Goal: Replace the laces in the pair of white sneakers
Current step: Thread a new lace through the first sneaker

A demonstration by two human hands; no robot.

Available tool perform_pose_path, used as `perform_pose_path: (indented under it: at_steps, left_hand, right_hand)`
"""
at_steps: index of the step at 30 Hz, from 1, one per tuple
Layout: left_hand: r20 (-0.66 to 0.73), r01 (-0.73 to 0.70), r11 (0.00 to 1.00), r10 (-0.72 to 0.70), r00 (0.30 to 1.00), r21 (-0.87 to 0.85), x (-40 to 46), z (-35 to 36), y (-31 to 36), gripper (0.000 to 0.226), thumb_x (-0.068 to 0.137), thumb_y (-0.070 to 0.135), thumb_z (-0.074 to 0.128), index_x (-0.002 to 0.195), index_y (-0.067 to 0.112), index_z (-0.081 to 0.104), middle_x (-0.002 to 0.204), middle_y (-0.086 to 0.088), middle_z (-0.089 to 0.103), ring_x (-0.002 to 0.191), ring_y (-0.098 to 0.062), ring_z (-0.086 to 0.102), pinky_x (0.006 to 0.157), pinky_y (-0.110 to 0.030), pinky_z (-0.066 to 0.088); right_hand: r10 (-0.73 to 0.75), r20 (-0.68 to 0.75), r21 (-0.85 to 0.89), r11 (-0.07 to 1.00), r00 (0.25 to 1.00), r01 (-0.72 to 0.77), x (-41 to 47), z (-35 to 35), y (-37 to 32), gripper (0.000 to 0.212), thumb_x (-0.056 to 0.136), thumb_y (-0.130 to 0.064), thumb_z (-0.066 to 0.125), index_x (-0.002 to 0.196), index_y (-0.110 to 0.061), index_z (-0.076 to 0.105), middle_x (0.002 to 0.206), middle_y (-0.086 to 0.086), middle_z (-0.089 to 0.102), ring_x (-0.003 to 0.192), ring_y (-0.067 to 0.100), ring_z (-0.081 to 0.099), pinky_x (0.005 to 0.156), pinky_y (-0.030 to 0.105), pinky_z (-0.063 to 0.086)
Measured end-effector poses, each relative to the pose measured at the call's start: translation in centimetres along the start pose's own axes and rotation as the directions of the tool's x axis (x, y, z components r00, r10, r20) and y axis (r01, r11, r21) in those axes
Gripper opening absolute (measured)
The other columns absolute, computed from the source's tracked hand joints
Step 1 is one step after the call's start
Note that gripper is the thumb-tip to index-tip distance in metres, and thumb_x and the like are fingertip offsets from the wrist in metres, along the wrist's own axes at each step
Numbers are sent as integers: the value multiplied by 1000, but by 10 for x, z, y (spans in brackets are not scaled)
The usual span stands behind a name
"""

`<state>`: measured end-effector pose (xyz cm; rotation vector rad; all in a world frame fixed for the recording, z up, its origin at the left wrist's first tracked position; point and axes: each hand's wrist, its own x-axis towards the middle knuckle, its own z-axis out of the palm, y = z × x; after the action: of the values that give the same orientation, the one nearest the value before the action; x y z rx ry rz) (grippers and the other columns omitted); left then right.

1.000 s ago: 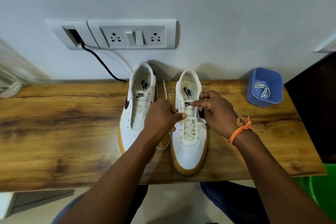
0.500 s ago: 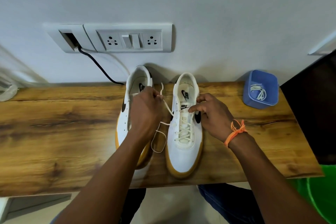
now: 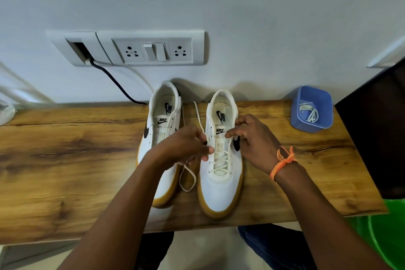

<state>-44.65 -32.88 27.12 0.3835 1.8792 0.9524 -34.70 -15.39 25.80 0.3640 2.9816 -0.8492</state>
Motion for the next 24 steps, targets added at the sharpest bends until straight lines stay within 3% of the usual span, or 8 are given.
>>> perform_pose_path:
  at_steps: [5, 7, 9, 12, 14, 17, 19, 24]
  left_hand:
    - [-165, -250, 865, 196, 967, -435, -11, -12, 13, 30, 89, 12, 68, 114, 5, 52, 89, -17, 75, 37, -10, 32, 36, -18, 28]
    - [-156, -326, 787, 288, 945, -524, -13, -11, 17, 26, 91, 11, 63, 116, 5, 57, 88, -19, 74, 35, -8, 27, 36, -17, 25]
    - [-143, -368, 767, 347, 927, -525, -13, -8, 18, 25, 94, 4, 57, 118, 6, 62, 98, -31, 67, 34, -6, 27, 35, -15, 24]
    - [-155, -413, 797, 385, 910, -440, -12, -3, 20, 34, 95, -8, 49, 123, 4, 63, 112, -23, 69, 37, -4, 35, 38, -14, 28]
    - [-197, -443, 811, 397, 896, -382, -11, 3, 20, 35, 94, -13, 48, 122, 1, 63, 111, -20, 71, 53, -3, 61, 49, -12, 43]
    - [-280, -495, 813, 420, 863, -306, -7, 6, 16, 26, 92, -5, 60, 116, 2, 68, 103, -13, 75, 95, -22, 73, 79, -26, 58]
    - [-338, -510, 837, 430, 837, -198, -3, 5, 12, 20, 90, 4, 68, 109, 5, 73, 95, -9, 77, 95, -22, 73, 86, -32, 58]
    - [-486, -261, 913, 390, 782, 313, 5, -4, 1, 15, 94, 22, 65, 81, 15, 70, 69, 9, 68, 61, 5, 60, 57, -18, 42]
  right_hand:
    - [18, -100, 54, 998, 995, -13, 1, 10, 3, 36, 80, -3, 70, 108, -25, 74, 113, 2, 46, 105, 20, 54, 86, 27, 53]
    - [66, -133, 316, 948, 989, -21, 1, 8, -7, 46, 78, -1, 67, 103, -39, 70, 106, 2, 49, 91, 13, 55, 78, 16, 47]
    - [123, -74, 667, 744, 990, -43, 2, 3, -19, 41, 80, -3, 61, 98, -39, 70, 95, 3, 61, 74, 10, 58, 64, 17, 46]
    - [144, 124, 917, 362, 982, -169, 3, -1, -29, 18, 89, -18, 58, 104, -13, 67, 82, 8, 69, 71, 17, 63, 57, 26, 46]
    - [148, 176, 944, 253, 973, -209, 2, 0, -30, 20, 95, -22, 57, 110, -12, 65, 86, 8, 70, 78, 20, 65, 63, 31, 47]
    - [140, 203, 944, 236, 969, -232, 1, 1, -30, 19, 92, -17, 60, 110, -14, 66, 85, 5, 70, 79, 20, 66, 68, 33, 48]
    - [122, 228, 943, 219, 966, -250, 1, -3, -28, 18, 92, -14, 60, 108, -13, 68, 70, 6, 62, 67, 21, 64, 67, 33, 48]
    - [320, 175, 923, 275, 931, -268, 6, -18, -4, 15, 92, -8, 61, 102, -4, 71, 56, -2, 50, 51, 10, 46, 51, 23, 44]
